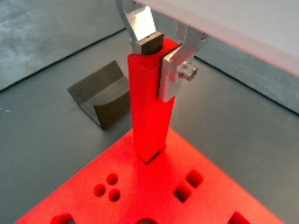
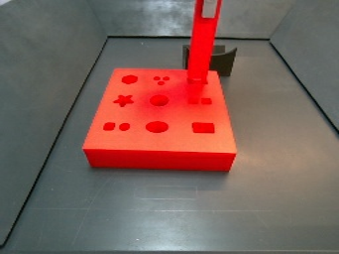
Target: Insert the arch object.
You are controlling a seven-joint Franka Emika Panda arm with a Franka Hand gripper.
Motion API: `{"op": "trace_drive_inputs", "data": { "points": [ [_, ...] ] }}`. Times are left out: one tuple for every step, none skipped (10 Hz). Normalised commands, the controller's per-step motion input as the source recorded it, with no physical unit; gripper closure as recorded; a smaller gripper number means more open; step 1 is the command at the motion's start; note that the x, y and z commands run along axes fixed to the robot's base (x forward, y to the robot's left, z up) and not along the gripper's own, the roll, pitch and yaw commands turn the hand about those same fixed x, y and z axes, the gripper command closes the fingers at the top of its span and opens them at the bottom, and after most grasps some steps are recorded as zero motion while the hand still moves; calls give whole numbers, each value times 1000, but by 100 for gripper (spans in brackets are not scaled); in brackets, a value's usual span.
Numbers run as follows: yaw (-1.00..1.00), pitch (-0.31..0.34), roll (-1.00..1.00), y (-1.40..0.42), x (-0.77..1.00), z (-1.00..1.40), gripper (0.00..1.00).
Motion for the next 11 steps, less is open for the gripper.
{"op": "trace_drive_inputs", "data": {
  "points": [
    [-269,0,70,-100,51,-154,100],
    [-191,0,77,0,0,-83,100],
    [-66,0,100,31,0,-160,100],
    [-51,0,100,91,0,-206,100],
    [-49,0,86,54,0,-220,100],
    [-23,0,53,0,49,-226,100],
    [0,-10,24,0,123,-243,100],
    [0,-14,0,0,229,-209,100],
    [0,-16,0,0,263,-197,100],
    [0,-13,0,0,203,-197,100],
    [0,-13,0,0,63,-194,100]
  ]
}}
